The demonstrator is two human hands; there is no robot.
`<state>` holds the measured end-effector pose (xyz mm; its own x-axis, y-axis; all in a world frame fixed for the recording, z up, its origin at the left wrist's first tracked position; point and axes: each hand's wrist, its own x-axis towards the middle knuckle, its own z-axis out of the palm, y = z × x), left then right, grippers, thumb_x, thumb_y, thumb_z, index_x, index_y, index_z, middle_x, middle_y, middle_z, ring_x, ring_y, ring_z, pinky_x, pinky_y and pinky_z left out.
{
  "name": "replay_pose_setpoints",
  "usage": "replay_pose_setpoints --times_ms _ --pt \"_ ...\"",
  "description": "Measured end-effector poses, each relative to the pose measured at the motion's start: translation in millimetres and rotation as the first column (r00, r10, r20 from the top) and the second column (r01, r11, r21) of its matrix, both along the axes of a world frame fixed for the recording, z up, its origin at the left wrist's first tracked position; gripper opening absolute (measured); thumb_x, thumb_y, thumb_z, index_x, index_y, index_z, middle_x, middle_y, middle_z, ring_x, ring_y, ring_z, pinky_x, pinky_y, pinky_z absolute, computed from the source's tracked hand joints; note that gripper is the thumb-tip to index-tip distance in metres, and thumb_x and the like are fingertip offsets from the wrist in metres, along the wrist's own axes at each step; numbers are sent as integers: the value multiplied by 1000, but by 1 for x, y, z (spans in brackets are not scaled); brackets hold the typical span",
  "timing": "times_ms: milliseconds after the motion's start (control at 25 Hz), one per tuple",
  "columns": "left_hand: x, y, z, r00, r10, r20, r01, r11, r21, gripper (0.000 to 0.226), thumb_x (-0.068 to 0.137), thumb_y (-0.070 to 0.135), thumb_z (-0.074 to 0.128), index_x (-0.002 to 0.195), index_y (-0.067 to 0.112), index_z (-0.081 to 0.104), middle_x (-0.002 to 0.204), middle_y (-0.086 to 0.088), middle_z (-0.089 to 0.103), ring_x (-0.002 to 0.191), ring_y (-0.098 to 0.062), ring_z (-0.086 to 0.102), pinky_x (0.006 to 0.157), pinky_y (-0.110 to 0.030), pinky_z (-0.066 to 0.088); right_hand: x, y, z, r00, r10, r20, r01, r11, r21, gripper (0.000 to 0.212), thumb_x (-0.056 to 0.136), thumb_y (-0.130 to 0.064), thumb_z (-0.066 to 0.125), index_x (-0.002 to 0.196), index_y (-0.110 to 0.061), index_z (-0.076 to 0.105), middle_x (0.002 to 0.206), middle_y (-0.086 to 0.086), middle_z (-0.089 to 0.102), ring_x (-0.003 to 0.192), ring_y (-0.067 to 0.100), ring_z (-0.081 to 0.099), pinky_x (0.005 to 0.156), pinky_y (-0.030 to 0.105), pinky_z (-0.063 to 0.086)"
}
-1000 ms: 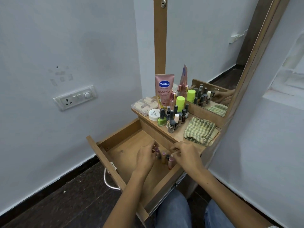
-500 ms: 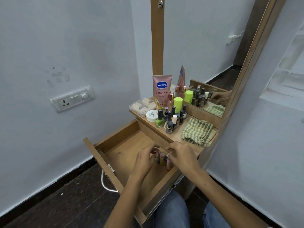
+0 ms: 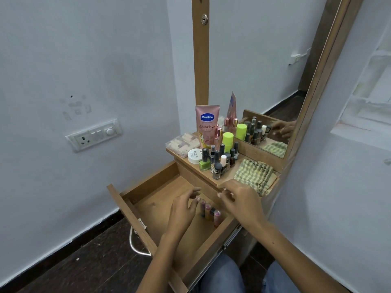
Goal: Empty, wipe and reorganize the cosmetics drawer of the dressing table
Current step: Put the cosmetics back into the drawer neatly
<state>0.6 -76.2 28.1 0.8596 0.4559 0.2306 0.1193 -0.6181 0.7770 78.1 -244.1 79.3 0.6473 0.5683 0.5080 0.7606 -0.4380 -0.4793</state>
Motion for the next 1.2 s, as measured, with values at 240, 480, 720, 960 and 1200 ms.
replay_pose_setpoints --times_ms 240,480,720,960,1200 --pt "13 -12 43 985 62 164 -79 992 99 24 93 22 58 115 26 62 108 11 67 99 -1 58 83 -21 49 28 -3 16 989 -117 92 110 991 80 14 85 -12 69 97 -18 72 93 -8 69 71 4 63 62 19 54" --pt "34 -31 61 982 101 157 -137 962 234 38 94 17 56 131 27 55 118 5 58 110 -9 45 83 -20 32 55 4 20 977 -199 73 196 980 40 30 86 -8 65 114 -17 67 104 -2 59 69 4 49 57 11 35" --pt "45 -44 54 977 140 161 -190 914 359 41 86 15 66 124 30 60 109 1 57 104 -16 48 81 -24 38 50 10 17 983 -163 84 161 987 22 33 82 -8 70 113 -19 66 106 0 57 80 10 58 62 18 46" --pt "55 -45 56 959 111 262 -172 960 221 20 80 12 72 99 17 70 100 2 67 96 -14 59 78 -26 47 81 5 10 961 -272 45 272 962 7 37 84 1 63 119 -10 65 108 5 58 78 11 56 58 17 42" --pt "54 -46 55 933 117 341 -165 979 118 21 77 6 74 93 18 68 92 6 68 85 -5 62 72 -28 55 102 9 20 953 -304 19 304 951 -49 39 86 -6 65 124 -12 60 113 3 57 83 14 60 62 20 49"
